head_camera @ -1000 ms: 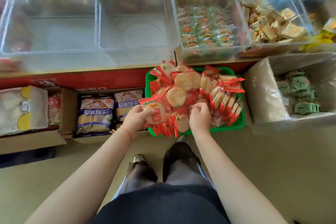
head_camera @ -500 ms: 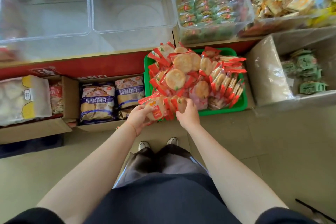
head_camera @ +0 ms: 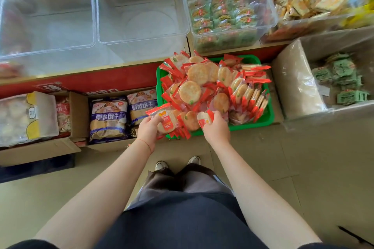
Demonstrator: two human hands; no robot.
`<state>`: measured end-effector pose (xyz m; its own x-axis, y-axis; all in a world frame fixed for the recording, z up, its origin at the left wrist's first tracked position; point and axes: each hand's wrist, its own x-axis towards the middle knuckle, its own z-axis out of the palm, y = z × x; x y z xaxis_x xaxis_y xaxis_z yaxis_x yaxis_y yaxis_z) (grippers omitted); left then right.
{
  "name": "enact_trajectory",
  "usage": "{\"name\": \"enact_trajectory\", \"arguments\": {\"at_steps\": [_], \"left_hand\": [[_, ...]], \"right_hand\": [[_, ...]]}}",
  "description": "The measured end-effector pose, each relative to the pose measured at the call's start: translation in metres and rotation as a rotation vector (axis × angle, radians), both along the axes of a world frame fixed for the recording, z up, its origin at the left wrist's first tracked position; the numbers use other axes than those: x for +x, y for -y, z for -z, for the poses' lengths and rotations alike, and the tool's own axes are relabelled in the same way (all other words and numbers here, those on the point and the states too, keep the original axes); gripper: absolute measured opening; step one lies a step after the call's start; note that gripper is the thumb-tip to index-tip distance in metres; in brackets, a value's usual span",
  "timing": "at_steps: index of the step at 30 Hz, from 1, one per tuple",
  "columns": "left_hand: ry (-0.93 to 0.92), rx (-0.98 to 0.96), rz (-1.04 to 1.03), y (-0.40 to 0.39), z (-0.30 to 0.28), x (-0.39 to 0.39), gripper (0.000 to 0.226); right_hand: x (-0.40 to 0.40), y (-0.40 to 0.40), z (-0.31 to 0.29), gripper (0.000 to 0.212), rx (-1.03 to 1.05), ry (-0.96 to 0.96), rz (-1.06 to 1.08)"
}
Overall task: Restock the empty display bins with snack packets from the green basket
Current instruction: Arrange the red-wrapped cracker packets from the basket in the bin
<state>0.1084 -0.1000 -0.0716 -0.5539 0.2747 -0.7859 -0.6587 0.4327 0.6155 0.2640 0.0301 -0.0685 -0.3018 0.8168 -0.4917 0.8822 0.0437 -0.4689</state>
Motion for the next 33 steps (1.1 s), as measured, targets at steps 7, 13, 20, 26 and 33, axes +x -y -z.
{"name": "enact_trajectory", "arguments": {"at_steps": [7,13,20,26,33], "left_hand": [[0.033,0.028,-0.001,-0.006,-0.010,-0.022,0.035],[0.080,0.138,0.000,0.022,-0.034,-0.076,0.045],[-0.058,0.273,0.017,0.098,-0.055,-0.213,0.031],[-0.222,0.285,0.123,0.183,-0.077,-0.370,0.048],[-0.179,0.308,0.197,0.200,-0.107,-0.489,0.018]], "right_hand": [[-0.008,-0.033,-0.046,0.014,-0.394,-0.454,0.345],[-0.071,-0.008,-0.073,0.021,-0.739,-0.744,0.363],[-0.219,0.067,-0.080,0.039,-0.720,-0.757,0.163],[-0.372,0.146,-0.083,0.040,-0.620,-0.750,0.212],[-0.471,0.184,-0.107,0.036,-0.494,-0.756,0.185]]}}
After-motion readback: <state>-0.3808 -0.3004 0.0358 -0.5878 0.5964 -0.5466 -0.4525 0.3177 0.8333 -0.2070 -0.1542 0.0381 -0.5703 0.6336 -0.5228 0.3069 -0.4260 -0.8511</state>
